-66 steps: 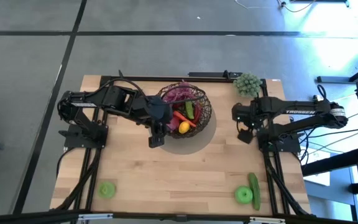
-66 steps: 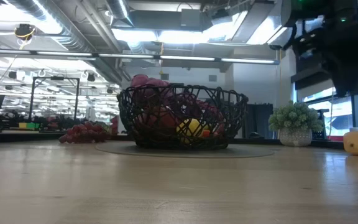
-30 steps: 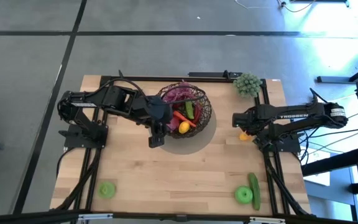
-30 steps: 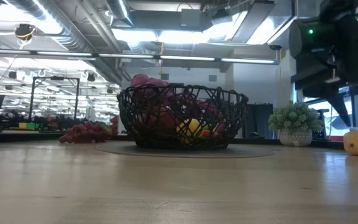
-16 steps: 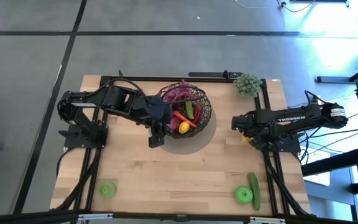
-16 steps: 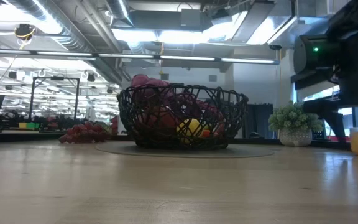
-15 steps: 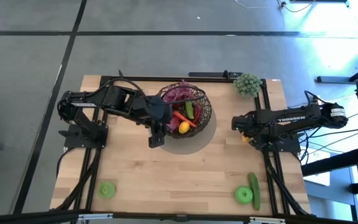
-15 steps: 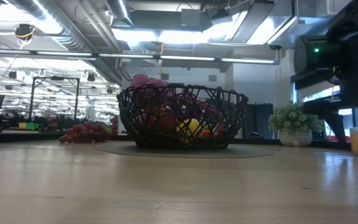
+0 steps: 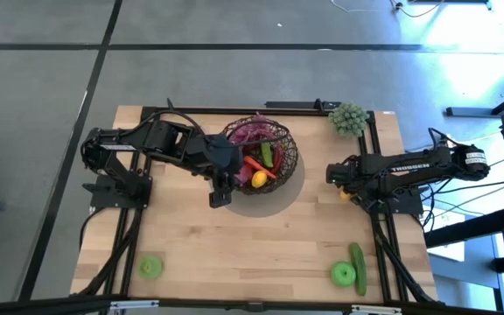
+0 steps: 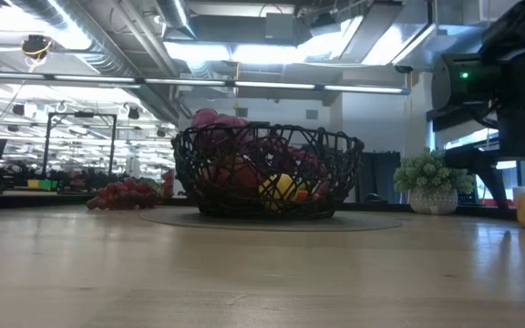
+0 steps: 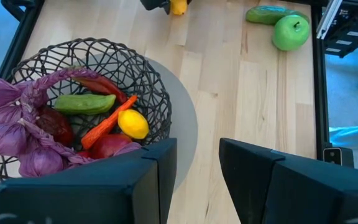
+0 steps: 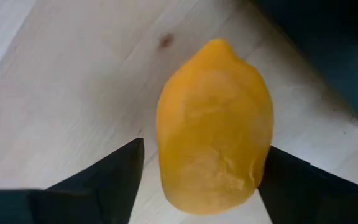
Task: Build produce basket
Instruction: Put the lemon into the wire basket
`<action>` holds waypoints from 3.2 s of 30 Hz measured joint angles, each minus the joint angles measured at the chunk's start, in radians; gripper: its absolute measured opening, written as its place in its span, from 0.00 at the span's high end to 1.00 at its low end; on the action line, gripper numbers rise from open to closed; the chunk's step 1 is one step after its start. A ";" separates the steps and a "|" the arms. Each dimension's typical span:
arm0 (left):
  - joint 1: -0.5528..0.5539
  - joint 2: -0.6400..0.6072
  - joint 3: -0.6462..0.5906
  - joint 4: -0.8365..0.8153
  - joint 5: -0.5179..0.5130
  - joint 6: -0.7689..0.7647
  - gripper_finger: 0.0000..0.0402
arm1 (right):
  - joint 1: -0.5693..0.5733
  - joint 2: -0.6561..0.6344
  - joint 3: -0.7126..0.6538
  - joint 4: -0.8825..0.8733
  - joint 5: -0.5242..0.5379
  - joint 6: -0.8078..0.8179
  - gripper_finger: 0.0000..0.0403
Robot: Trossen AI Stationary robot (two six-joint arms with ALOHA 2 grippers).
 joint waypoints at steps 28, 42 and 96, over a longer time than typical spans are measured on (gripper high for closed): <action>0.000 0.000 0.000 0.000 0.000 0.000 0.73 | 0.000 0.000 0.001 0.316 -0.019 -0.538 0.52; 0.000 0.000 0.000 0.000 0.000 0.000 0.73 | 0.032 0.000 0.001 0.425 -0.045 -0.696 0.53; 0.000 0.000 0.000 0.000 0.000 0.000 0.73 | 0.043 0.226 0.710 0.161 0.076 -1.466 0.57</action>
